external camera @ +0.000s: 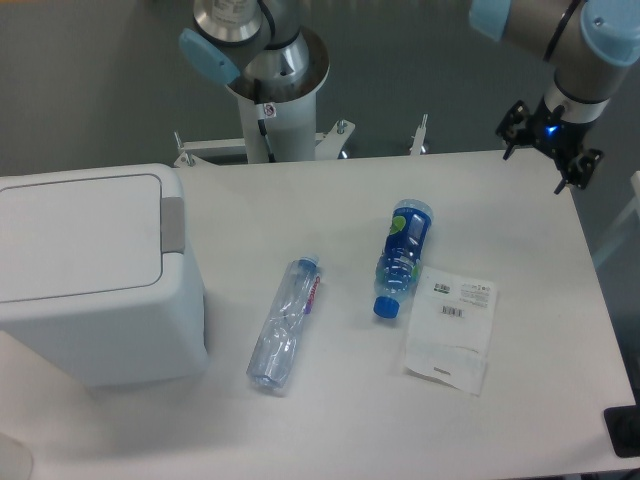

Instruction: Open the trash can

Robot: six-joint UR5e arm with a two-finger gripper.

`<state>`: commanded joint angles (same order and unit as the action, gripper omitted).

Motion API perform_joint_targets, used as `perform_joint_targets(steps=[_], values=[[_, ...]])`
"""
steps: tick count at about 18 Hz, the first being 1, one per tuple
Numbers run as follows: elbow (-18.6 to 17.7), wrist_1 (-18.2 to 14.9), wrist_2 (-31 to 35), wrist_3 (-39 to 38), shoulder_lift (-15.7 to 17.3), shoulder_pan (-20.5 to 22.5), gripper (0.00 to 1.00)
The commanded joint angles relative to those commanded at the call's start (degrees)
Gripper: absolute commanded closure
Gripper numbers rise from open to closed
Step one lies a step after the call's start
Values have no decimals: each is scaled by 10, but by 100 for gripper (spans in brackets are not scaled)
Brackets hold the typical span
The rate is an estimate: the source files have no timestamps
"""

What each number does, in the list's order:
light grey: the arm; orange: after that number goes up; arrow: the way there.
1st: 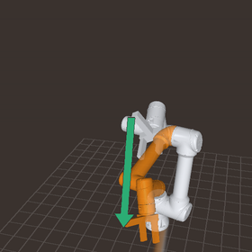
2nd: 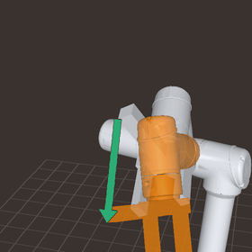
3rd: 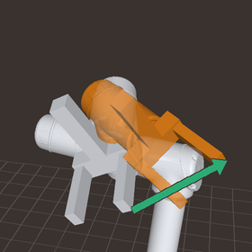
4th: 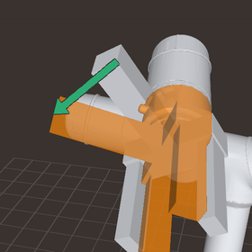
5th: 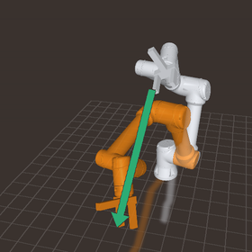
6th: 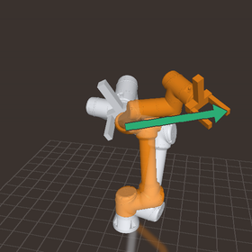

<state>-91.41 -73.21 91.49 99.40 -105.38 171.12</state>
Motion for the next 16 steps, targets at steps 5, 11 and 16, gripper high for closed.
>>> perform_joint_targets(steps=[5,11,16], values=[[1,0,0,1,0,0,0],[-5,-3,7,1,13,1,0],[-39,-3,-1,0,40,12,0]])
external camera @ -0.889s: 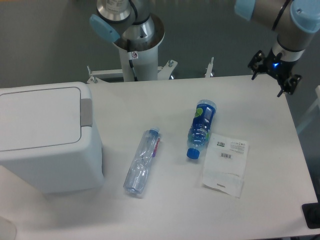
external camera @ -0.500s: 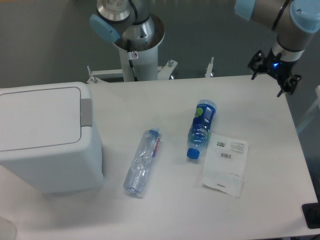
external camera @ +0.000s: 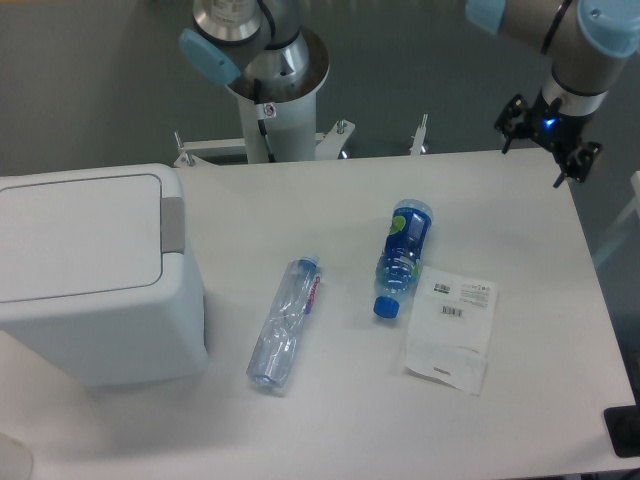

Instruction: Open the trash can

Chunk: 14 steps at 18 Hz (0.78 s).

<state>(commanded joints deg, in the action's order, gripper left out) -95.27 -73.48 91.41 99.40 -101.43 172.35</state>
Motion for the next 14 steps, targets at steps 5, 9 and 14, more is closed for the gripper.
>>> perform_joint_targets(steps=[5,9,14], values=[[-24,-4,-67,-77,18,33,0],[-40,0,-85,-114,38,29,0],[-21,9,-140,-194,40,-1,0]])
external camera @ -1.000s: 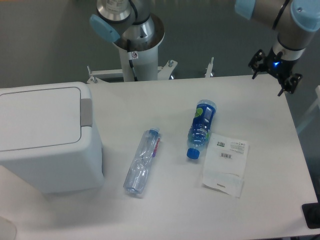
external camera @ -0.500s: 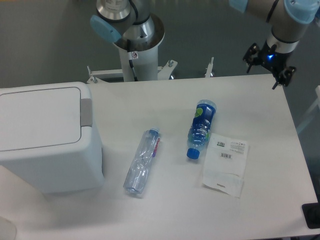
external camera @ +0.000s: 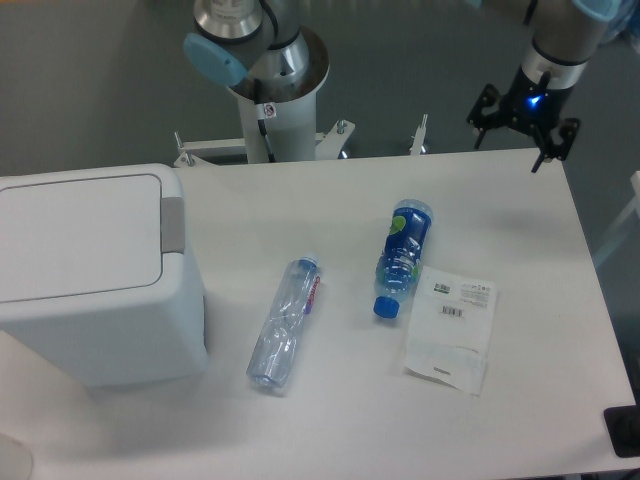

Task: Open the trash can
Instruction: 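Move the open gripper across the table toward the white trash can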

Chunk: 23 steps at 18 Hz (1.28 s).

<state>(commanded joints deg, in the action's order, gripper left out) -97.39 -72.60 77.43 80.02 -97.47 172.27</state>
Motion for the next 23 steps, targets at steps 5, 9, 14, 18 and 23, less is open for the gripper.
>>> perform_joint_targets(steps=[5,9,14,18,23], values=[[83,0,1,-149,-39,-77,0],[128,1,-2,-256,-69,-141,0],[170,1,-42,-360,-88,-185,0],[175,-1,-111,-427,-75,-196,0],[172,-10,-162,-478,-47,-207,0]])
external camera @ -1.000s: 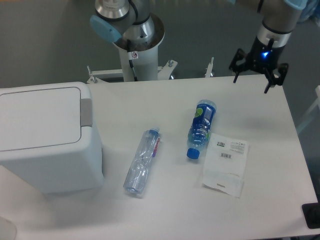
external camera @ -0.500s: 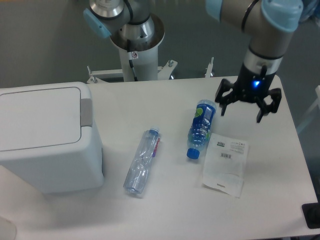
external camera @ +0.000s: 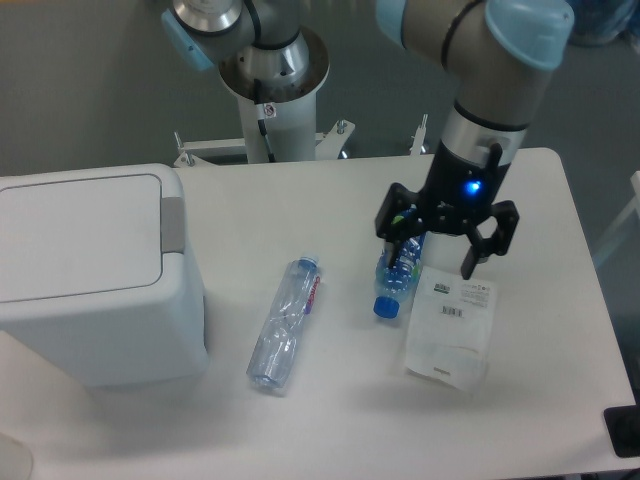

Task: Open the trash can
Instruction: 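Move the open gripper across the table toward the white trash can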

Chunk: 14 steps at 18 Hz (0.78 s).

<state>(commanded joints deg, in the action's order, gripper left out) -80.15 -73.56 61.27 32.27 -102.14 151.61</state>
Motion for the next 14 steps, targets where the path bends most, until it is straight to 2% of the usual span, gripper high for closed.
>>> perform_joint_targets(steps=[3,8,11,14], values=[[0,-17,-2,-68,11,-1,0],[-8,-18,-1,-144,26,-29,0],[-17,-18,2,-153,33,-41,0],[-50,-17,3,-152,61,-47,0]])
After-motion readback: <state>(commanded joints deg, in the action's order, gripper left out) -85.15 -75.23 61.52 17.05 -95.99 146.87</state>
